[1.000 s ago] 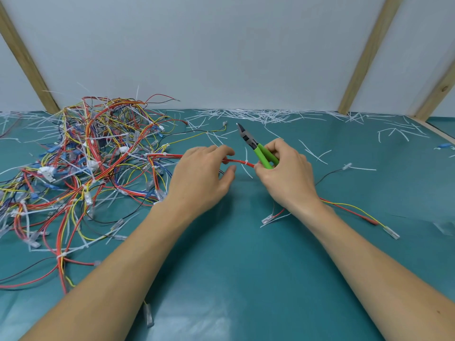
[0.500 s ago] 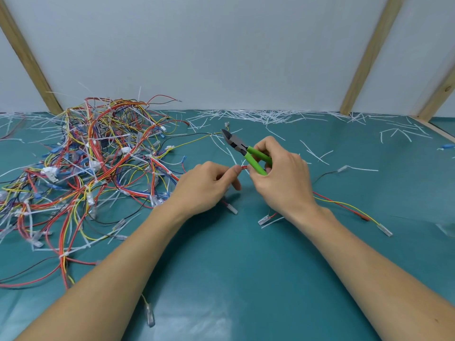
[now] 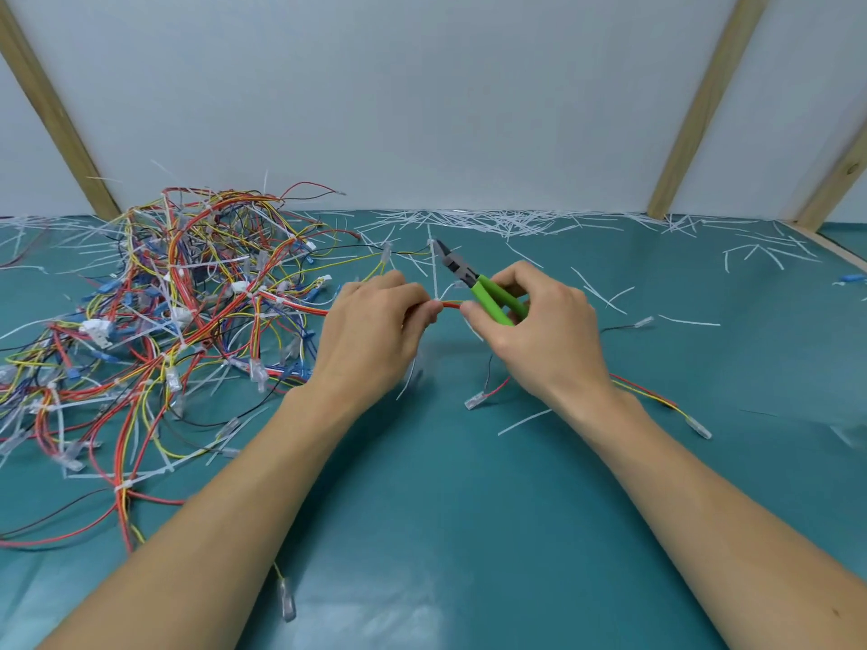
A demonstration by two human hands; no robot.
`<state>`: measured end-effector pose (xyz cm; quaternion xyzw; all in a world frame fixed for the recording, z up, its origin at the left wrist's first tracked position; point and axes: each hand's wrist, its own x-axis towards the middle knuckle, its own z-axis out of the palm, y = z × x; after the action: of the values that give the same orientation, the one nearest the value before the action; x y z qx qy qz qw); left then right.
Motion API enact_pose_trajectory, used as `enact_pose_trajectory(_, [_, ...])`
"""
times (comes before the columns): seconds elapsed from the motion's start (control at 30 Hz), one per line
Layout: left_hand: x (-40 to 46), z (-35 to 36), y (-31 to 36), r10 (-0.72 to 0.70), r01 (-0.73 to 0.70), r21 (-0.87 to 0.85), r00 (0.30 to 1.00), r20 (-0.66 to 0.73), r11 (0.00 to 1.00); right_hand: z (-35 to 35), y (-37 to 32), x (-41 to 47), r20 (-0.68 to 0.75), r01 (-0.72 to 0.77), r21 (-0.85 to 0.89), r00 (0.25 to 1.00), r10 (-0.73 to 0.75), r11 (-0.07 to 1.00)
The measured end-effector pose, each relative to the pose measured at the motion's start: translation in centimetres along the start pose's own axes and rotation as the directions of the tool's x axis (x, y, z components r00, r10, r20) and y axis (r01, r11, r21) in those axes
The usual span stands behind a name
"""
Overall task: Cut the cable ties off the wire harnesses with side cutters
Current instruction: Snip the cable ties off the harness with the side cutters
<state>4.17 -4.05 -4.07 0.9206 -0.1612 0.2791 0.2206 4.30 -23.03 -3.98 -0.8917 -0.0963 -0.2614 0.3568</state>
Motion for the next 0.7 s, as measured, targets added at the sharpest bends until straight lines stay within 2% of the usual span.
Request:
enact_pose_trajectory(0.1, [-0.1,0.4,-0.1,-0.148,0.147,-0.084,0.989,-0.007,0.986,-0.6,0.5,0.4,-0.017,-0.003,-0.051,1.0,0.002,0.999])
enact_pose_trajectory(0.17, [0.0,0.8,-0.2,-0.212,0.218,-0.111,0.975,0.062,0.97,-0.8,0.9,0.5,0.017,0.011,-0.103,1.0,-0.009,0.995])
enact_pose_trajectory(0.43, [-0.4,1.7,-0.9,-0.24,0.272,-0.102,0.938,0.25,0.957,-0.9,1.9,0.9,0.18,0.016,-0.193,0.984,0.019,0.981])
enact_pose_trajectory(0.57, [-0.5,1.7,-1.3,-0.293,0.349,-0.184,0.916,0.272,0.919,-0.9,2.1,1.0,0.232,0.033,-0.228,0.972,0.021,0.973])
enact_pose_trajectory(0.7, [-0.5,1.7,-1.3,-0.301,0.359,-0.209,0.916,0.265,0.909,-1.1,2.1,1.1,0.249,0.086,-0.227,0.968,-0.027,0.97])
